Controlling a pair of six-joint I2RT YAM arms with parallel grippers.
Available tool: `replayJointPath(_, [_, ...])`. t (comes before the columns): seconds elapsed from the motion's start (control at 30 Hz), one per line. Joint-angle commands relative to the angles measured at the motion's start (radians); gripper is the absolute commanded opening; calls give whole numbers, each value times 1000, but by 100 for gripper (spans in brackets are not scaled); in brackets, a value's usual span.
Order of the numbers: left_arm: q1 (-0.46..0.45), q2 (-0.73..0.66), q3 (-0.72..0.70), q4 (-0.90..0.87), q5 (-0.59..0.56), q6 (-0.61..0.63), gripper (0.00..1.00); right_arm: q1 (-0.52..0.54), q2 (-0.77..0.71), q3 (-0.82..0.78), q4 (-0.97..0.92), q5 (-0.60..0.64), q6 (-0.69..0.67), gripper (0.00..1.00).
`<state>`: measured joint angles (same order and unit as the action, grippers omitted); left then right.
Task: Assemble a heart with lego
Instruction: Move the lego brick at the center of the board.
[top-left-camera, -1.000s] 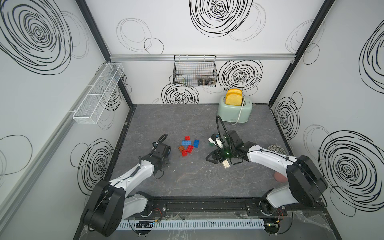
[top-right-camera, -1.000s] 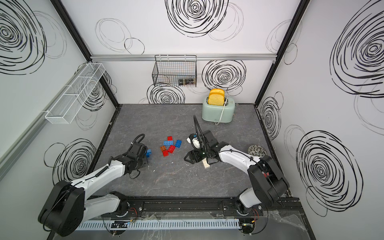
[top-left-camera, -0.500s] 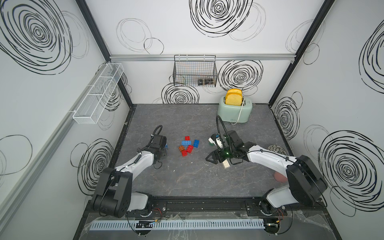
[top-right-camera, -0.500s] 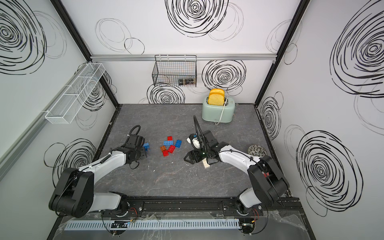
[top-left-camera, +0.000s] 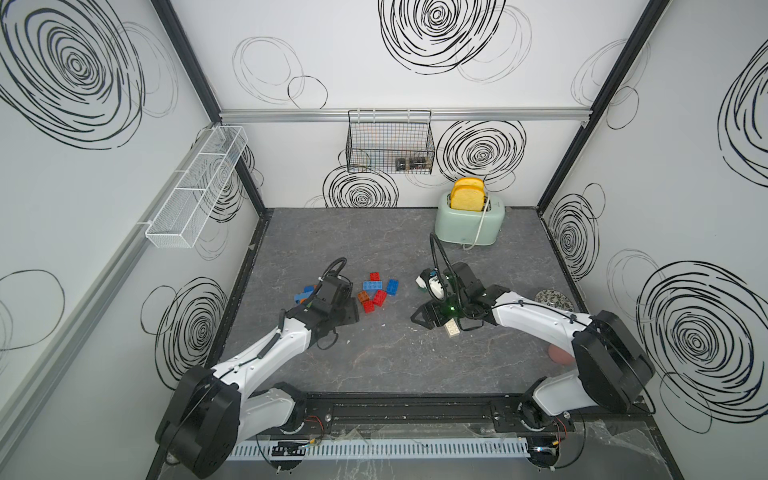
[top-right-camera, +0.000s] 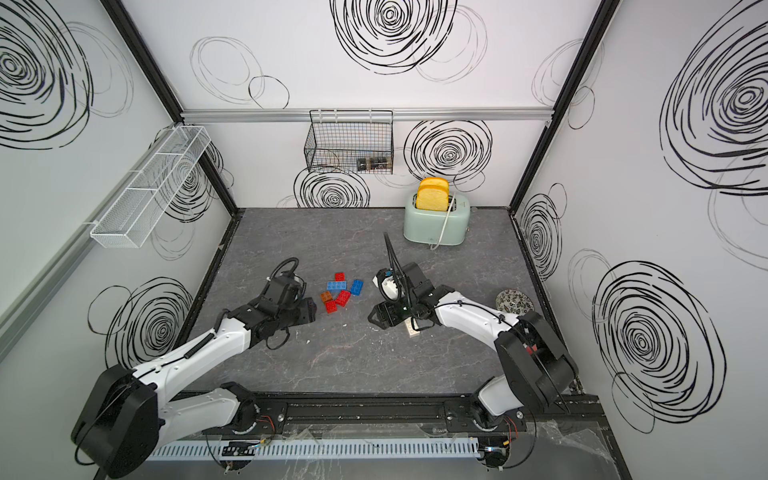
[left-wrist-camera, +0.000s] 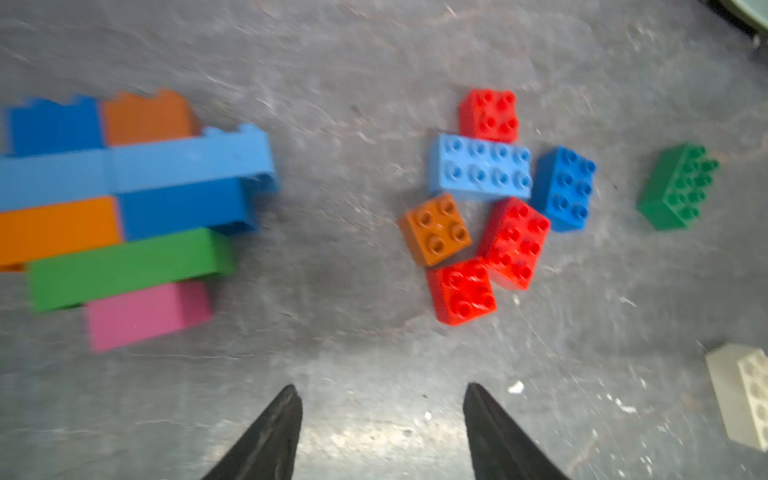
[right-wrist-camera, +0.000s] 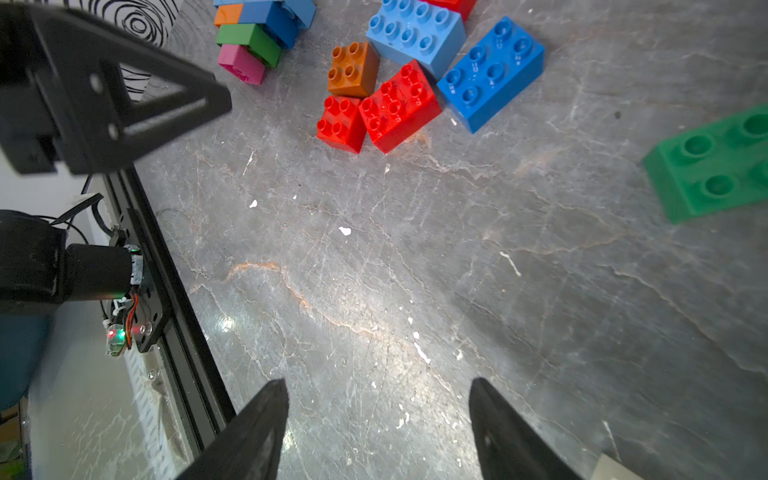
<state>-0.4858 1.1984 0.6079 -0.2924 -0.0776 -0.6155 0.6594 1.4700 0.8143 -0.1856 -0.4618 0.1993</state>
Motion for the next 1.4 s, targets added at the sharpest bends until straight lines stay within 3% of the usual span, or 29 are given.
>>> replayJointPath(0.0, [-59,67,11,97,42,-73,69,3,-3,4,-8,27,22,72])
replayJointPath(0.17, [-107,195,45,179,81,-86,72,0,-12,-5,-14,41,22,72])
replayJointPath(0.33, [-123,297,110,158,35,-39,71,-13,-31,-30,-6,39,23,71])
replayJointPath(0.8, [-91,460,239,100,-57,48,56,-46,-39,-47,-3,19,11,68])
replayJointPath(1.0, [-77,454,222,84,-69,60,64,-50,-34,-49,3,10,9,67])
replayJointPath(1.37, [-20,523,283,115,-34,101,67,-53,-33,-47,1,-1,0,67])
